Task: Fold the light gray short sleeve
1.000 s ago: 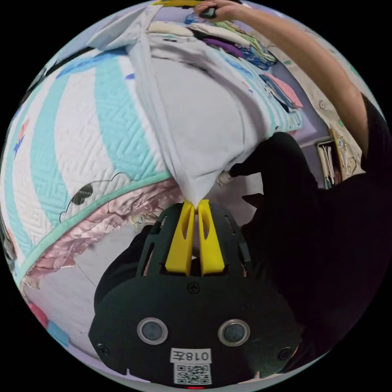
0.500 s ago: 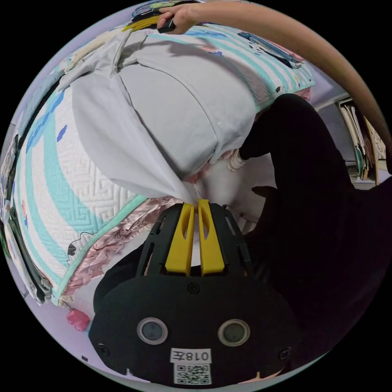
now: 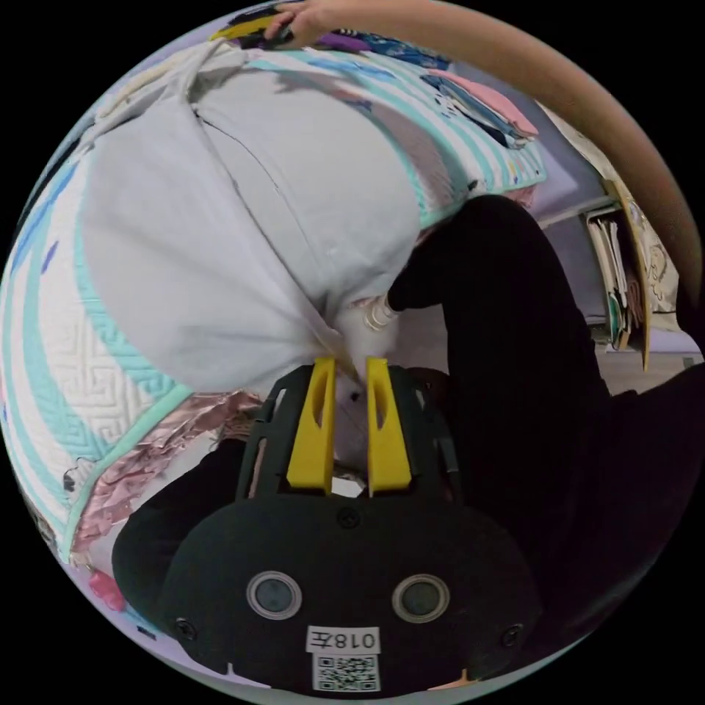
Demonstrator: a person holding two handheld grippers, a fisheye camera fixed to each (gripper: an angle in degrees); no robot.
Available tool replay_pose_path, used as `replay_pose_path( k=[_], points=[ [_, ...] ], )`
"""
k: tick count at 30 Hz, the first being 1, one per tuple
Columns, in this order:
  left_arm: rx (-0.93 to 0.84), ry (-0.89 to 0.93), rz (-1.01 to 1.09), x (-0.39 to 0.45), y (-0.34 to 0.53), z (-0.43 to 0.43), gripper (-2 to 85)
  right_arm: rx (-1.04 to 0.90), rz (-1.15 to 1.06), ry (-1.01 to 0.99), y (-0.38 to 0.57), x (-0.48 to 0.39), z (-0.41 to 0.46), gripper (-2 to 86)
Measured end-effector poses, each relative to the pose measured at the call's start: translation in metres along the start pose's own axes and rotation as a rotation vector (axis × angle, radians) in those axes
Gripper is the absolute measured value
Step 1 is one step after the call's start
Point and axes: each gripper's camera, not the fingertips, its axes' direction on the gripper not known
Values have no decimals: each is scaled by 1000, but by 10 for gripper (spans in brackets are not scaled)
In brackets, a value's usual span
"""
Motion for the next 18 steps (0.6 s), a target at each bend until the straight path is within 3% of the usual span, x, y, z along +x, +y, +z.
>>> replay_pose_path(
  k=[5,9,15,18],
  points=[
    [-164,257,124,3,19,14,142,-31,-15,125,-6,15,4,26],
    [-59,226,-5,-36,51,-25,137,-139,-29,311,-6,30,-3,67],
    [171,142,-202,-104,71,-70,142,-31,-165,92,49,16,-84,77],
    [92,92,-200,-119,51,-47,143,-256,-217,-83,113,7,-82,60]
  ],
)
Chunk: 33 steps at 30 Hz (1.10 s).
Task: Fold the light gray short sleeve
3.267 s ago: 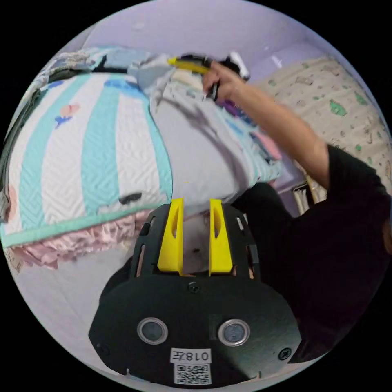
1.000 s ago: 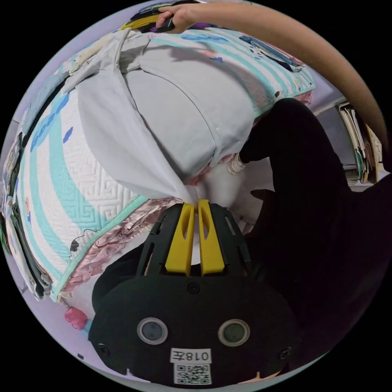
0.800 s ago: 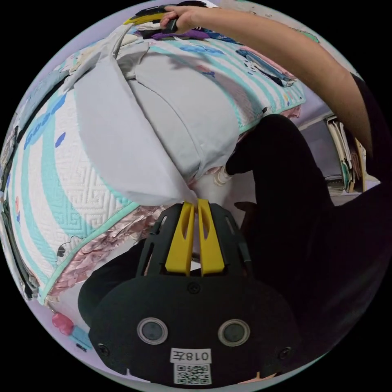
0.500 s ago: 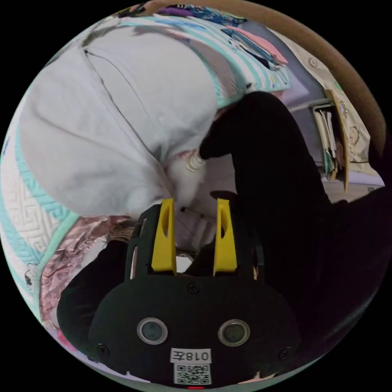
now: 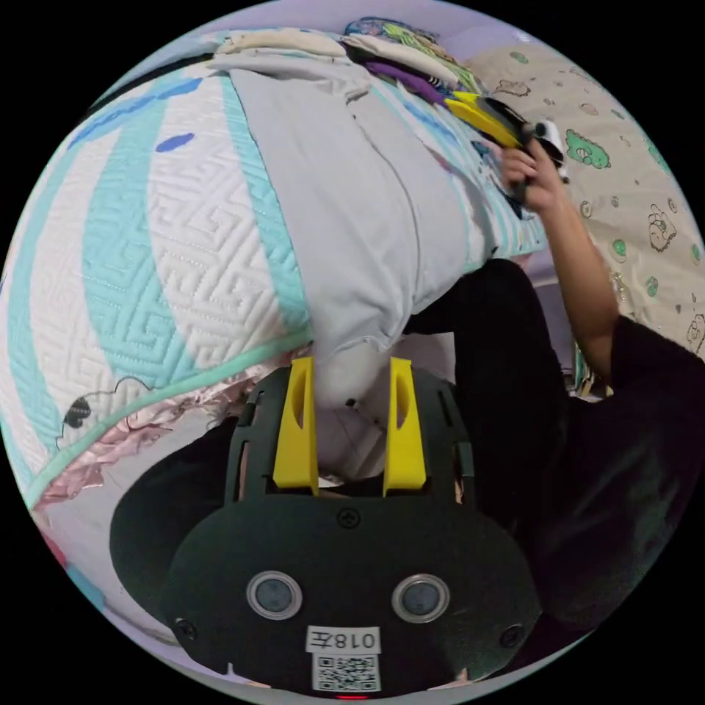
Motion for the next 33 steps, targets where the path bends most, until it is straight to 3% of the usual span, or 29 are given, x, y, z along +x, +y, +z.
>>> replay_pose_path(
  k=[2,5,9,13,16,22,26,33],
  points=[
    [-55,-56,16,1,-11,19,143,-306,0,-49,49,-12,47,70],
    [-100,-82,50,8,-21,43,135,-506,-2,49,102,-24,99,81],
    [-134,-206,59,14,-24,69,93,-623,-13,167,130,-29,145,91],
    [-88,-219,38,8,-17,81,6,-668,-61,353,144,-26,183,100],
    [-114,-207,17,-1,-7,85,-4,-717,-70,489,160,-15,196,104],
    [-112,-102,-60,-31,20,82,21,-786,29,351,175,-6,190,105],
    [26,30,-22,-39,49,51,42,-714,-149,202,178,-51,161,102],
    [640,227,149,-84,70,-50,43,-259,-258,259,123,-77,91,89]
  ],
)
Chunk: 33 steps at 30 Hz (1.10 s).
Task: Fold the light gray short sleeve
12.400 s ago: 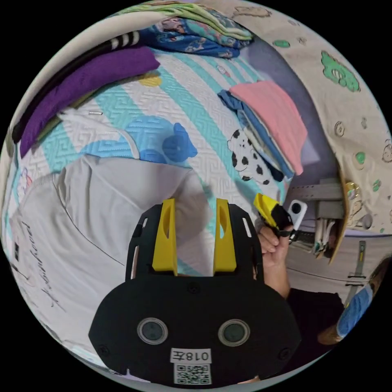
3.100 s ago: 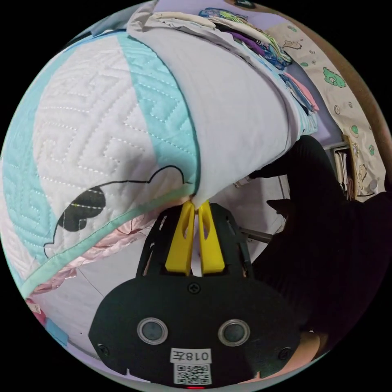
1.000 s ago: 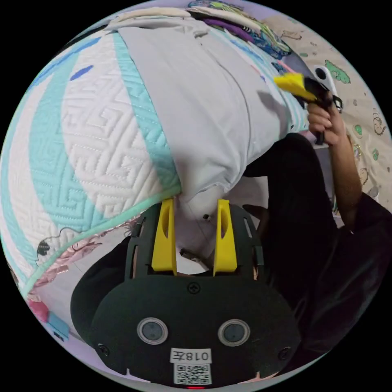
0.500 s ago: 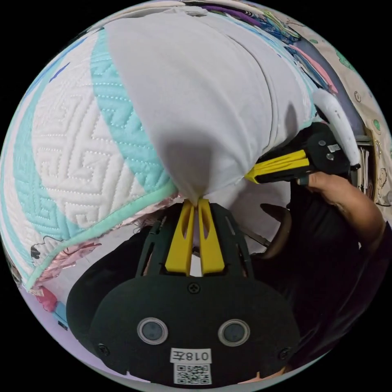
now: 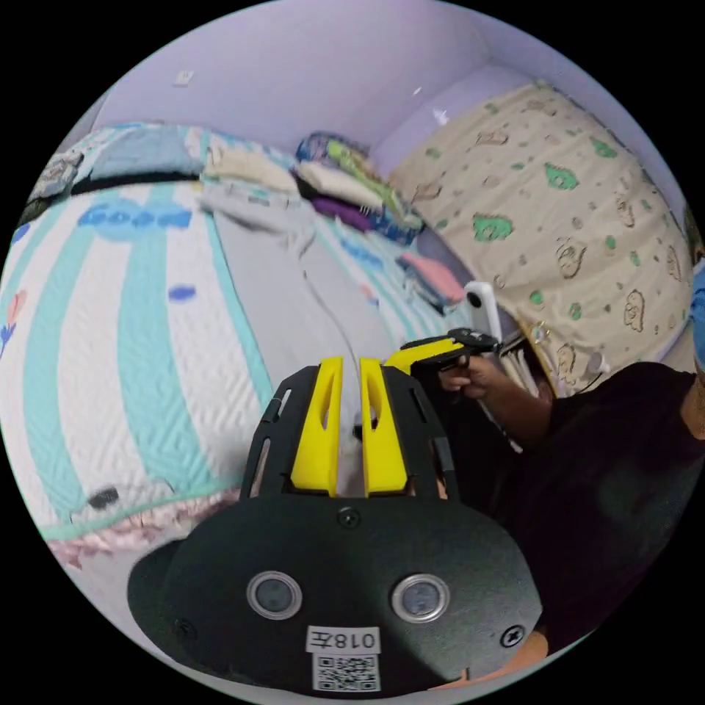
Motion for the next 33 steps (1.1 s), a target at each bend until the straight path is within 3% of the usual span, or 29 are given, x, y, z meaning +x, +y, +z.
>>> replay_pose_path(
  k=[7,13,18,23,27,33],
  points=[
    [121,151,36,-106,-76,29,39,239,-26,370,-99,29,-27,65],
    [60,298,-168,-200,-67,97,33,128,-37,534,-191,77,27,72],
    [24,403,-352,-254,-56,115,11,57,-46,528,-242,108,68,80],
    [19,416,-354,-270,-55,125,-7,-54,52,427,-270,131,99,86],
    [26,430,-360,-279,-55,131,-9,-27,-47,496,-264,96,100,26],
    [42,424,-364,-287,-56,141,-9,102,-398,850,-209,-15,127,4]
  ],
)
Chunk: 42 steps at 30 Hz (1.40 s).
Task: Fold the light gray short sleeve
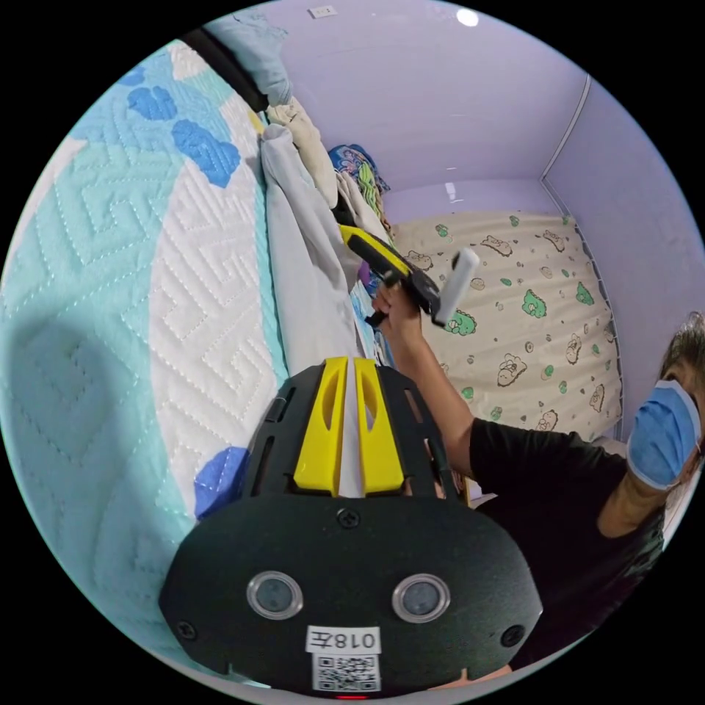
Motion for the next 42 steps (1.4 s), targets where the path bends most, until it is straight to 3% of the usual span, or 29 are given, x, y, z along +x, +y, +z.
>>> replay_pose_path(
  k=[8,10,16,22,28,32,37,42],
  points=[
    [22,-9,-9,-10,-6,10,-9,125,-629,266,54,-180,-55,0],
    [25,-9,-12,-12,-8,14,-9,108,-665,267,60,-196,-57,5],
    [28,-8,-14,-17,-14,24,-9,104,-335,75,37,-165,-88,55],
    [29,-9,-14,-20,-19,35,-9,227,-96,-35,6,-110,-109,86],
    [29,-11,-17,-22,-24,44,-10,-18,-118,-230,-35,-69,-53,118],
    [29,-10,-20,-23,-28,50,-10,-184,-117,-266,-54,-55,-27,82],
    [30,-8,-22,-24,-32,56,-10,-173,-111,-232,-67,-51,-46,15],
    [32,-10,-21,-24,-35,60,-10,-157,-124,-232,-80,-45,-79,3]
  ],
)
